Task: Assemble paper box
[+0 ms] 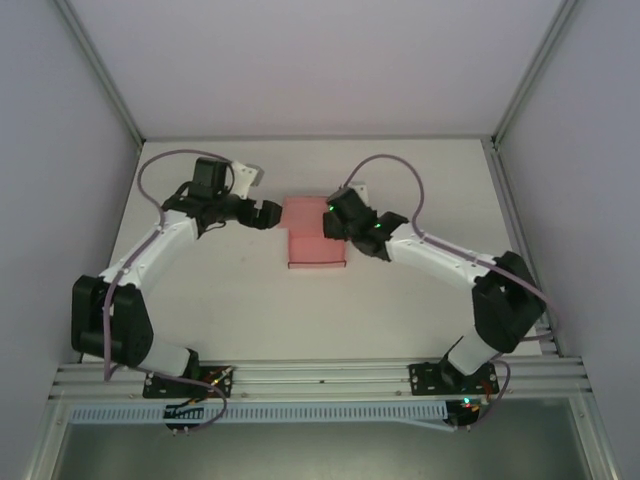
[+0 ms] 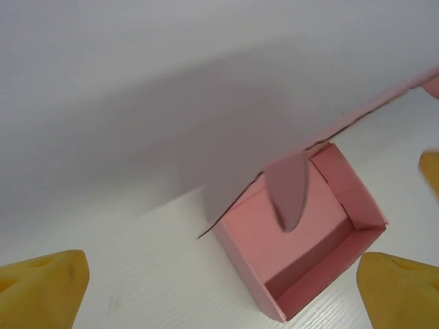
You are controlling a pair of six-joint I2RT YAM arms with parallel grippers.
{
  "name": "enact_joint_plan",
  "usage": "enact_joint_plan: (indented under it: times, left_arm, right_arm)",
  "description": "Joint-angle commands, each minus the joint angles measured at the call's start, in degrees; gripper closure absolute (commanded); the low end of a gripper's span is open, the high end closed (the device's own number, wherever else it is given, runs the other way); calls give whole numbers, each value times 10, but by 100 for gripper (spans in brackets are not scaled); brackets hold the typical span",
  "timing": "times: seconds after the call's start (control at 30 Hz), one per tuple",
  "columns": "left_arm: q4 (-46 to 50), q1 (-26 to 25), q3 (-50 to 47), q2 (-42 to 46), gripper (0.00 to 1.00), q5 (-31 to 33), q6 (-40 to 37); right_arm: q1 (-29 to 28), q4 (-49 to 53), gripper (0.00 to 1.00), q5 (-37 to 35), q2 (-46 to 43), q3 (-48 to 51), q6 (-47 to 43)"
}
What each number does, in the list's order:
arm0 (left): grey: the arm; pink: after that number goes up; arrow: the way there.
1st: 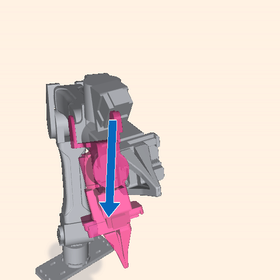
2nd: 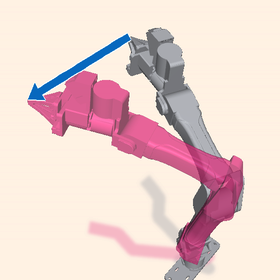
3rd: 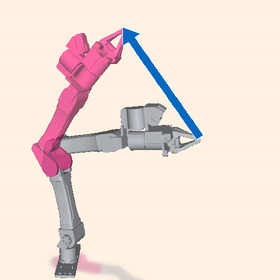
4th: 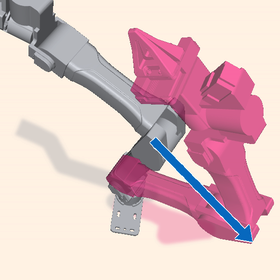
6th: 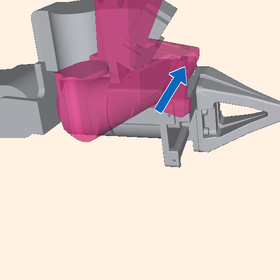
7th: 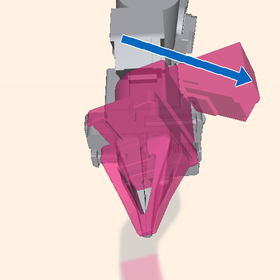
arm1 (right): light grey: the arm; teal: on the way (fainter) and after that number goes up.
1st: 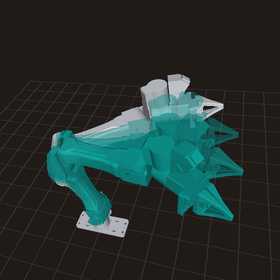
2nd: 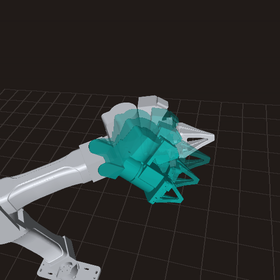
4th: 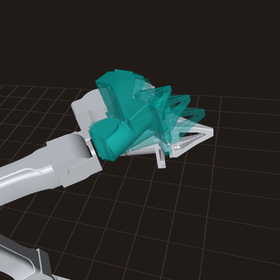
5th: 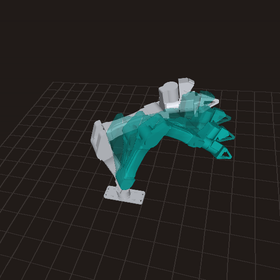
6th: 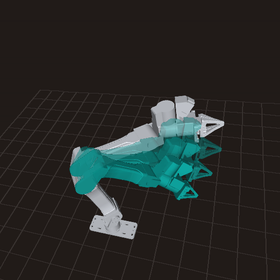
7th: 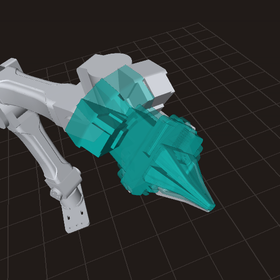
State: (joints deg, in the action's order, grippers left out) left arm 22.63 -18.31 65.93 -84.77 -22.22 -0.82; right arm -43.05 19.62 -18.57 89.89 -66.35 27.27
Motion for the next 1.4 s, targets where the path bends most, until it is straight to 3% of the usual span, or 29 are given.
enact_joint_plan:
  times: [0.0,0.13,0.27,0.4,0.47,0.67,0.83,0.9,1.07,1.17,1.2,1.37]
  left_arm:
    - [28,-17,49,-38,0,-19,-87]
    - [40,-31,77,-78,2,-14,-120]
    - [72,-39,111,-118,17,-5,-147]
    - [83,-40,125,-132,39,18,-157]
    - [82,-40,125,-135,46,17,-164]
    - [92,-42,130,-152,65,10,-177]
    - [95,-44,135,-154,93,13,-171]
    - [89,-48,133,-146,98,14,-161]
    - [54,-71,131,-122,100,86,-96]
    - [43,-90,157,-125,97,173,-18]
    - [38,-93,170,-129,100,197,36]
    - [-18,-116,184,-144,100,222,165]
  right_arm:
    - [54,-35,17,142,-7,-10,-163]
    - [93,-5,16,213,25,-47,-290]
    - [109,48,22,220,79,-109,-337]
    - [121,68,48,205,114,-142,-324]
    - [123,71,50,205,119,-143,-327]
    - [125,68,67,233,121,-140,-329]
    - [125,69,91,228,115,-137,-326]
    - [125,71,98,229,114,-136,-317]
    - [115,49,100,197,92,-125,-262]
    - [99,-2,100,139,69,-103,-205]
    - [94,-19,100,112,63,-97,-176]
    - [80,-108,100,42,55,-68,-41]
